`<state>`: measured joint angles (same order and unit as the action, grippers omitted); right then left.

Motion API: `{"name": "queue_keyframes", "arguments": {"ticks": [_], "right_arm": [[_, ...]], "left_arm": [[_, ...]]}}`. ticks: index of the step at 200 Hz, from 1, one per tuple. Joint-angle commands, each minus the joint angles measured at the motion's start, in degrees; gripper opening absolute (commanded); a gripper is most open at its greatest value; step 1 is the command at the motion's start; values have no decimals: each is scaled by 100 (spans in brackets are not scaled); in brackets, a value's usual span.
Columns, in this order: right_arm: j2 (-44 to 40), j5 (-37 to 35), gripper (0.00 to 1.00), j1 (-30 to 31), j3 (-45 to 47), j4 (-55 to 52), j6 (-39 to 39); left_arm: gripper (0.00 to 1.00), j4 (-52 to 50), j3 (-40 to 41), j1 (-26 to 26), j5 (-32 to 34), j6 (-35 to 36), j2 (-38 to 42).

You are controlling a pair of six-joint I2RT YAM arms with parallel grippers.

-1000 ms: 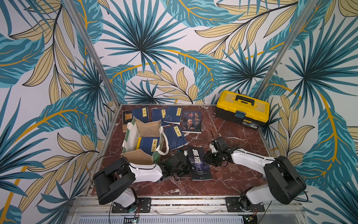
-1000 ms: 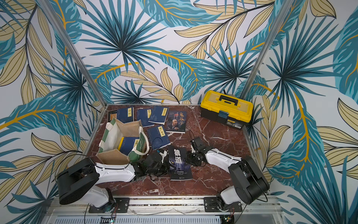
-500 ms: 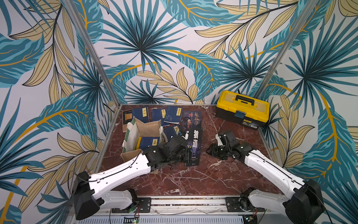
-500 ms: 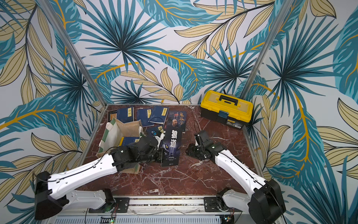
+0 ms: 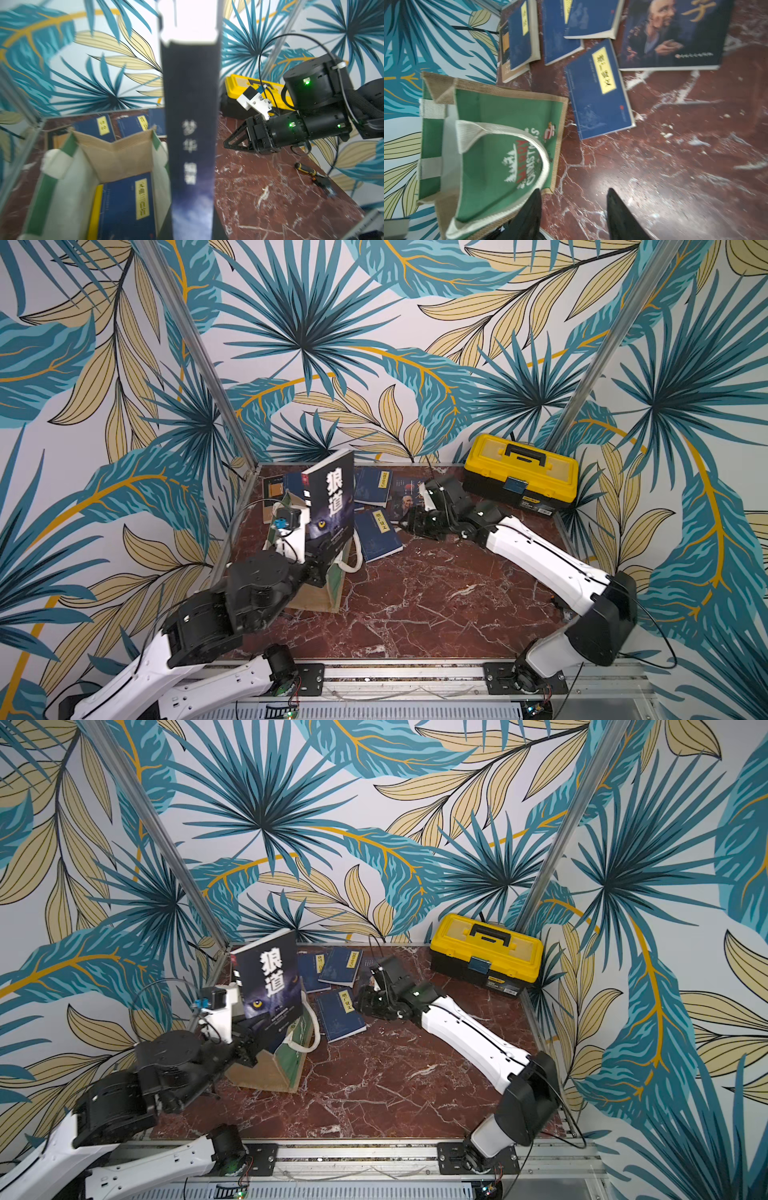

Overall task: Put the books into the canvas bag
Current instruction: Place the book in the canvas bag.

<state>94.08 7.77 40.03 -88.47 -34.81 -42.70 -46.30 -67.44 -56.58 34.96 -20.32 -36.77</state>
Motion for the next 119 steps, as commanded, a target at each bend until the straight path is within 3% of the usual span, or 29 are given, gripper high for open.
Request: {"name": "queue_keyframes", "arguments": {"ticks": [1,28,49,70,119], "right_arm": [[750,124,52,391,-1009,-309,179],[1877,204,53,840,-2423,-948,424],[2321,413,54,994,-2911,-1106,437],[2412,433,52,1100,-2920,-1087,422],[1976,245,35,1111,-2030,-594,231]], "left_arm": [[0,192,-413,12,1004,675,348],[1,172,-462,10,1368,952,689],[1,25,-480,7,1508,943,891],[1,-220,-476,8,1513,873,996],[1,-836,-832,8,1388,840,592]]}}
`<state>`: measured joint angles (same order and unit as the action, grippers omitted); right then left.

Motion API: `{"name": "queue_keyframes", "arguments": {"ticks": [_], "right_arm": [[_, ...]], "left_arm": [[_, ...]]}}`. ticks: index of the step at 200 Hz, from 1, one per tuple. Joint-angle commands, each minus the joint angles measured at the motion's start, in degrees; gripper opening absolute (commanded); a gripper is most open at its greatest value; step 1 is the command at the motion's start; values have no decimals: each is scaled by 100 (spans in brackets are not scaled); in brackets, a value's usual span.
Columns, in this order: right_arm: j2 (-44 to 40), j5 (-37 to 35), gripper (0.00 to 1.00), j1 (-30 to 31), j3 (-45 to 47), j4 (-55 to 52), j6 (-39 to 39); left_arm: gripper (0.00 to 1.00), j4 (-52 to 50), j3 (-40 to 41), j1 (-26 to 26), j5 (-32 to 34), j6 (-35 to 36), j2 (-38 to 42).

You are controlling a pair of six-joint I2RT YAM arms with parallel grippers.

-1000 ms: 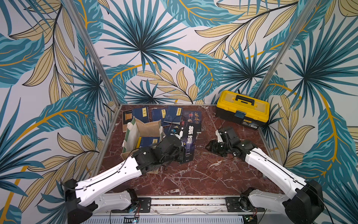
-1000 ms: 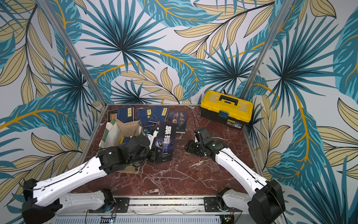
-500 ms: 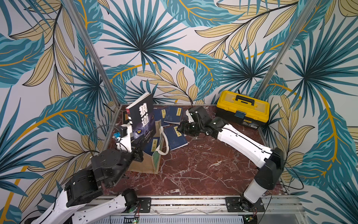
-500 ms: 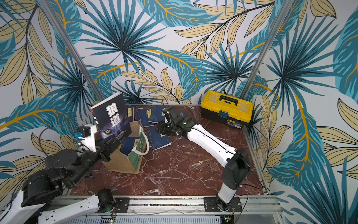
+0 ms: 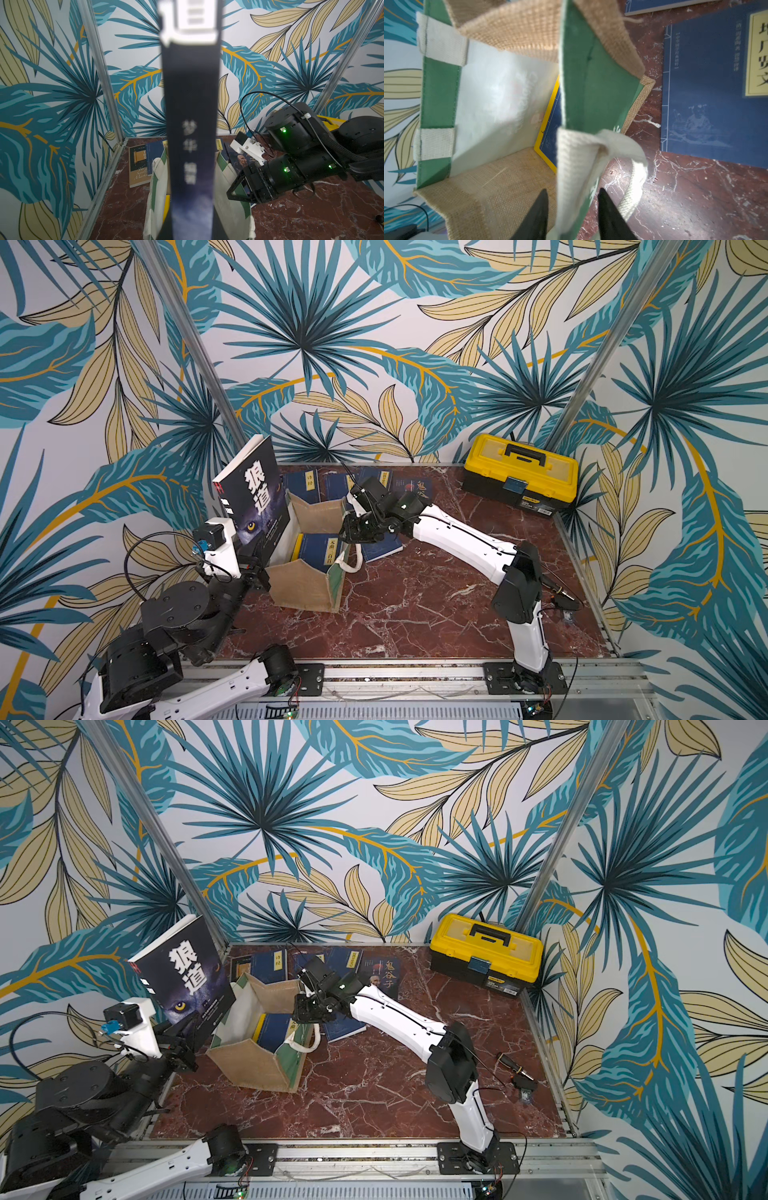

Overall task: Put the books into the canvas bag
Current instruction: Place the book in the canvas bag.

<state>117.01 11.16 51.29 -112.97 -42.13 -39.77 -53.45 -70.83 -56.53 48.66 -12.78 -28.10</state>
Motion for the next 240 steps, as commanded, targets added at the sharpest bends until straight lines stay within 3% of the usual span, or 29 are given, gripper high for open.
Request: {"name": "queue_keyframes", "arguments": {"ticks": [1,56,83,124,156,240], "right_arm": [[-322,-95,35,-10,431,141,-60],[-422,-176,22,-13,577,188,-70],[-578,-228,19,-20,854,441,-201],[-684,-146,18,-35,1067,718,-371],[-680,-89,18,-59,1095,887,-474],[-619,-80,17,-148,972,1013,-499]], "left_arm": [[1,-135,-506,3,10,89,-293],[1,-1019,-1176,11,-460,-138,-1688],[1,-1106,-1077,135,-785,-261,-2142],[0,-1180,-849,1749,-2830,-468,-2421],[0,-1483,-723,2298,-3697,-589,-2589],[0,-2476,-870,2628,-4096,-736,-3063]]}}
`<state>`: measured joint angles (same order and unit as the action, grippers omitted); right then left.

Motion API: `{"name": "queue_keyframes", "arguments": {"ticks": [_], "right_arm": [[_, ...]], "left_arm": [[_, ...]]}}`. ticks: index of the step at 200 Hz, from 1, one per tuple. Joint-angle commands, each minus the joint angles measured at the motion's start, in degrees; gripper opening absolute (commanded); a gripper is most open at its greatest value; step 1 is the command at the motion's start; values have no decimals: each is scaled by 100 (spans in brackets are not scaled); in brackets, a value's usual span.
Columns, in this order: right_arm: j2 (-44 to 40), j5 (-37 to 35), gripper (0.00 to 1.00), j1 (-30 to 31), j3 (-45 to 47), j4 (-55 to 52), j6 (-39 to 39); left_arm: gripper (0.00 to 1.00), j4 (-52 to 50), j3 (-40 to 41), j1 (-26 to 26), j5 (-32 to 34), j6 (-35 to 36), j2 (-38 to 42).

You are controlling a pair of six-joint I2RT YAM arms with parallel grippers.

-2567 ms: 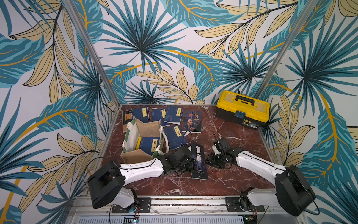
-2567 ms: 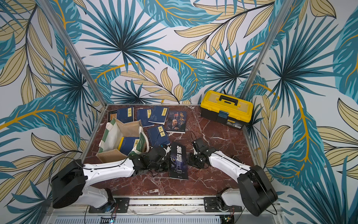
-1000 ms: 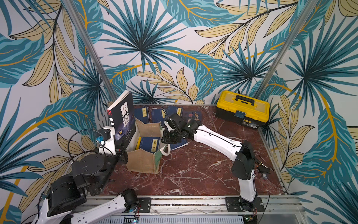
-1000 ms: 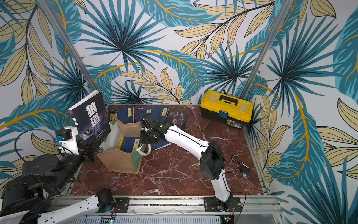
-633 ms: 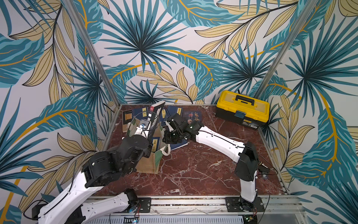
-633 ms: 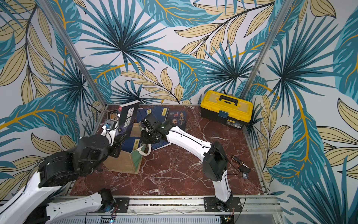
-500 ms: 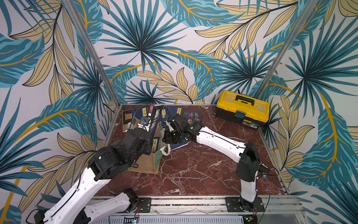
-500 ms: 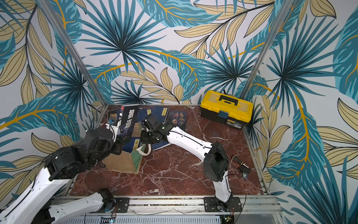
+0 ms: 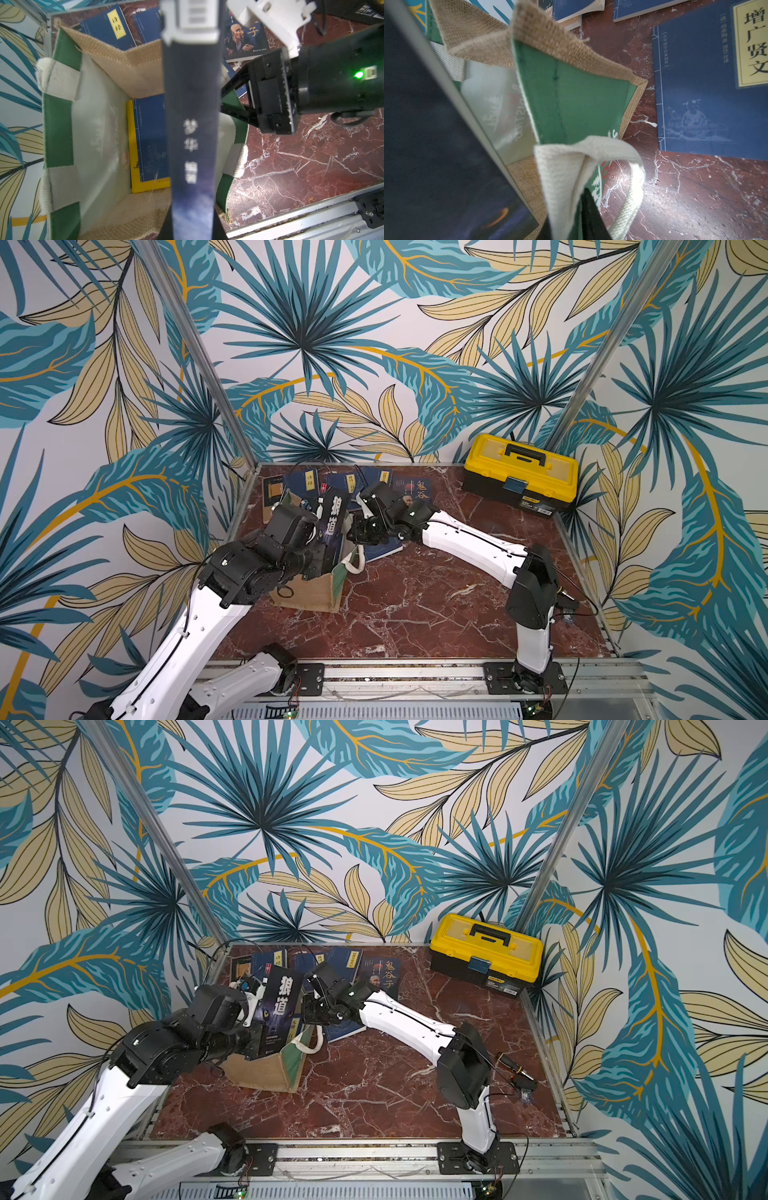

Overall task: Put the books into the canvas bag
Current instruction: Place the book in the canvas bag.

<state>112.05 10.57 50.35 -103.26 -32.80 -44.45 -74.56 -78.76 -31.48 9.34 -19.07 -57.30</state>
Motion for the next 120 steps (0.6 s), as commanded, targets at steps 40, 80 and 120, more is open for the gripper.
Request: {"name": "queue_keyframes", "arguments": {"ticks": [40,80,120], "right_arm": [[-115,60,17,-60,-1,148,-42],[-31,197,17,-58,-149,83,14],[16,256,17,-60,-168,19,58]], "left_arm": [[0,-664,-33,380,-299,-201,-369],[0,-823,-145,744,-565,-144,-709],[0,-932,-451,928,-486,-71,-674]]}}
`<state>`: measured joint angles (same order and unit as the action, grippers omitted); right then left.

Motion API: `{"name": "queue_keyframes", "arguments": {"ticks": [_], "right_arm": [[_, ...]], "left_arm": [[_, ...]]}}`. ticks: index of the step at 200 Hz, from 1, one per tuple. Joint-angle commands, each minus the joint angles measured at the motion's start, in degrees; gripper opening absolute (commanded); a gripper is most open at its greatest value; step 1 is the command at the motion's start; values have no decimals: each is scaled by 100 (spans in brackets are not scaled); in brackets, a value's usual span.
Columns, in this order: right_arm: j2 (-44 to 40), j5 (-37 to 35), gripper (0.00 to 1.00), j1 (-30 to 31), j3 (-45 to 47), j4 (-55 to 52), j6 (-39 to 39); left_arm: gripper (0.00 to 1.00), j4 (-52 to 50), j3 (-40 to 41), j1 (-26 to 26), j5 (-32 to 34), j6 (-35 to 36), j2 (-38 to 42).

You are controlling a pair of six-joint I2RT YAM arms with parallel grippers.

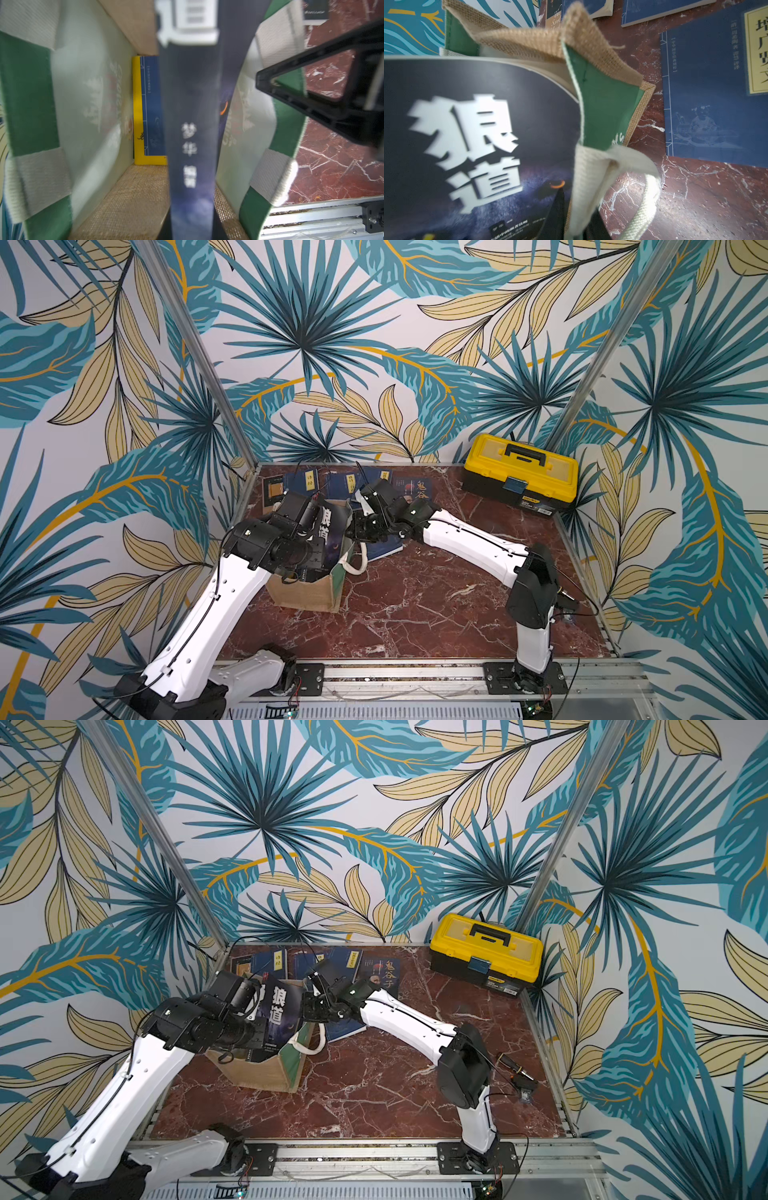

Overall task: Put the books into the canvas bag
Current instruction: Place the book in the canvas bag.

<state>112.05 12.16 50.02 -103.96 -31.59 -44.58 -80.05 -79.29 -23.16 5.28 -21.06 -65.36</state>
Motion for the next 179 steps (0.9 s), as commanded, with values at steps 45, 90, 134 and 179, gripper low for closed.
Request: {"name": "queue_keyframes", "arguments": {"ticks": [45,90,134,179], "right_arm": [[28,149,17,-27,-55,-121,125],[0,118,18,-33,-19,-185,209],[-1,142,18,-35,-1,-208,222],[-7,159,18,-43,-19,-194,222]], "left_arm": [[0,-667,-480,335,143,114,216],[0,-669,-484,436,96,111,222],[0,-589,-607,435,-420,287,23],[0,-387,-512,435,-1485,554,-434]]}}
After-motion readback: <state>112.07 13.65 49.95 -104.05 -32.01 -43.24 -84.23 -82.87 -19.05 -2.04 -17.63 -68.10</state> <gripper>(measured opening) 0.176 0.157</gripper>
